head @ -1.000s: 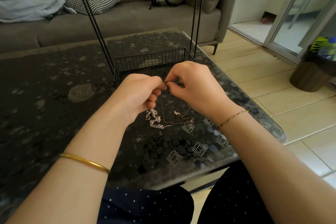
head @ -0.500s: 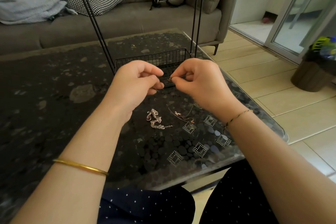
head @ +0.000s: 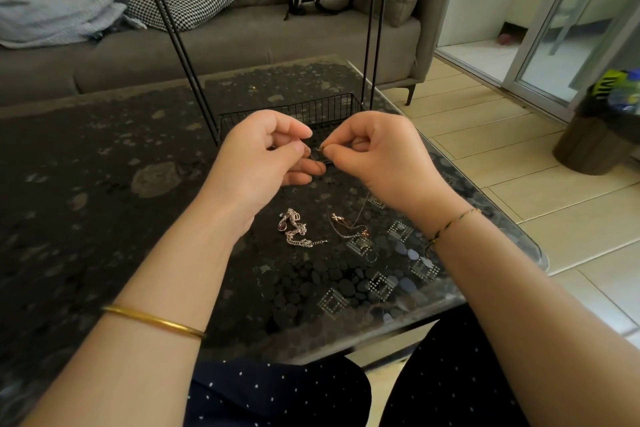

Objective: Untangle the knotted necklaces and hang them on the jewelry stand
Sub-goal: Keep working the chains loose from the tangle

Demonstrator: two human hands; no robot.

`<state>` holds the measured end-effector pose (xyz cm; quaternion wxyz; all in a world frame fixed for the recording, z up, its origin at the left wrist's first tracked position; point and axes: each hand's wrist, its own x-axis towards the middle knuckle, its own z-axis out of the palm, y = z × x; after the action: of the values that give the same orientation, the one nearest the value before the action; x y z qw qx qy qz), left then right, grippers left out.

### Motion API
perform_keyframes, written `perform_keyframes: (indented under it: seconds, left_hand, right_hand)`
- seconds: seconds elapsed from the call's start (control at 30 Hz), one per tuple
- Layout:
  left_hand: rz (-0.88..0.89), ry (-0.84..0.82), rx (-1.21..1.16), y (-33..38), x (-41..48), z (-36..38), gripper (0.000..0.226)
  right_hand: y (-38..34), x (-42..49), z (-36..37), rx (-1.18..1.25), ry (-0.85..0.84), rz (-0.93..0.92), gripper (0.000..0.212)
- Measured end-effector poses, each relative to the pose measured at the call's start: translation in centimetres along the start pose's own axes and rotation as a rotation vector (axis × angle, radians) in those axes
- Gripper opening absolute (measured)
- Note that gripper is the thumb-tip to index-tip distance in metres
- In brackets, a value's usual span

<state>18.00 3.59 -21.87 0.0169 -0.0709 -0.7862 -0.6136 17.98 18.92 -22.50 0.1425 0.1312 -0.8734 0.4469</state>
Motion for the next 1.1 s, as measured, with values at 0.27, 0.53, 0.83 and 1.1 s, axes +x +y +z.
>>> perform_keyframes:
  seconds: [0.27,0.53,0.83,1.1]
  left_hand:
    - [0.109,0.002,0.099,-0.25,0.12,0.14,0.025]
    - [0.167,0.0,0.122,-0.06,0.03,0.31,0.022]
    - [0.198,-0.018,0.109,0.1,-0.07,0.31,0.025]
    - [0.207,-0.013,0.111,0.19,-0.11,0.35,0.024]
  right_hand:
    - [0.03,0.05,0.05,0.036,-0.022,0.016,0.011]
    - [0.07,0.07,0.14,0.036,-0.034,0.024,0.01]
    - [-0.03,0.05,0.07,0.011,-0.026,0.016,0.008]
    - [-0.08,0.02,0.04,0.001,-0.018,0.016,0.009]
